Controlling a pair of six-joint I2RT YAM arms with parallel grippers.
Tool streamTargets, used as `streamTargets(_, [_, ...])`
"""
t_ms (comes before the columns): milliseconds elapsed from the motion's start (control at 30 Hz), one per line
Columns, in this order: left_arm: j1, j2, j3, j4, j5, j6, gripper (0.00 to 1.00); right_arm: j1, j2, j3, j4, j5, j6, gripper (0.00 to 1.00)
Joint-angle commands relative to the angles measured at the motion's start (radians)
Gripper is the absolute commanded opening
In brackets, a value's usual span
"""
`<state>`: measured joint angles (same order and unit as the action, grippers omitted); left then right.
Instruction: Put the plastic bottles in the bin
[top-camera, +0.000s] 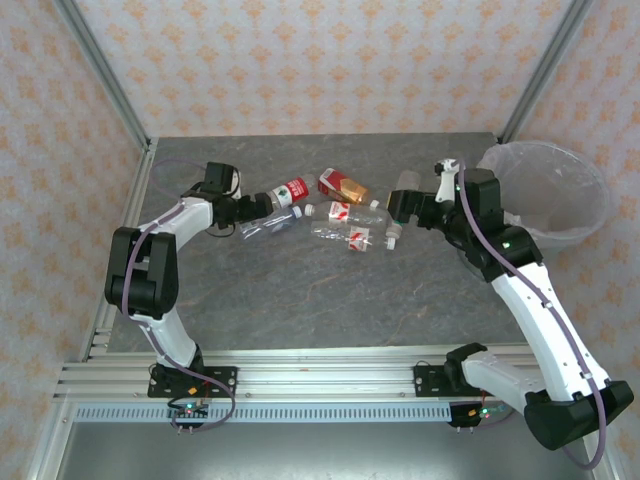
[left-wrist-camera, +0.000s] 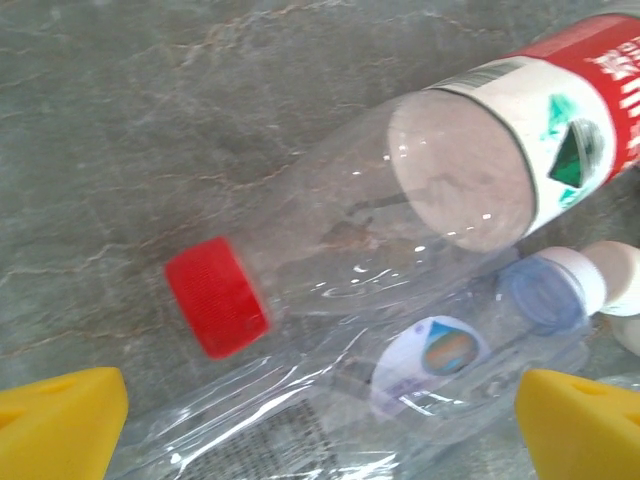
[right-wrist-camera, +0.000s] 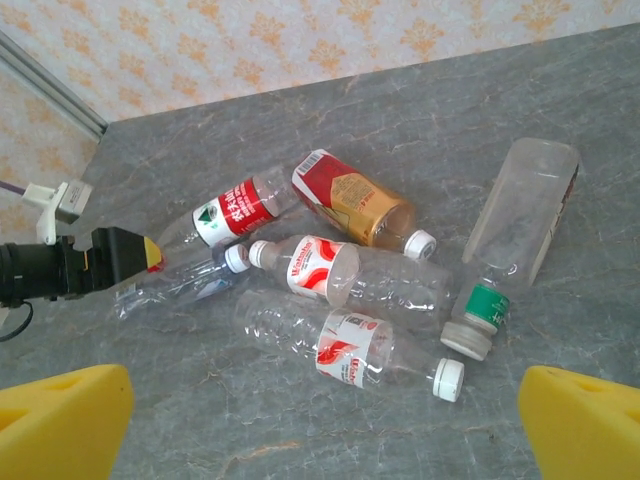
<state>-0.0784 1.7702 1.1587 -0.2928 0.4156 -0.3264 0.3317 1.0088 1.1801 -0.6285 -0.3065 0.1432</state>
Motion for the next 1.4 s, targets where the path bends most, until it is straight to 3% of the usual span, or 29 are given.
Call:
streamTargets(0, [-0.001, 0.009, -0.003, 0.068, 0.097, 0.018, 1.00, 0.016, -0.004, -0.018, 0.002, 0.035, 0.011, 0.99])
streamTargets(300, [-0.022, -0.065, -0.123, 0.107, 0.156, 0.001, 1.00, 0.021, 0.023, -0.038, 0.029, 0.043, 0.010, 0.99])
streamTargets(567, [-0.081, -0.099, -0.157, 0.040, 0.063, 0.062, 1.00, 0.022, 0.053, -0.042, 0.042, 0.038, 0.006, 0.99])
streamTargets(800, [-0.154, -0.053, -0.084, -0.092, -0.049, 0.140, 1.00, 0.023, 0.044, -0.056, 0.043, 0.049, 0.005, 0.99])
streamTargets(1067, [-0.257, -0.038, -0.065, -0.184, -0.318, 0.169, 0.97, 0.024, 0.024, -0.074, 0.044, 0.075, -0.004, 0.99])
streamTargets(1367, [-0.320, -0.013, -0.057, -0.216, -0.457, 0.189, 0.82, 0.024, 0.030, -0.083, 0.066, 0.079, 0.003, 0.99])
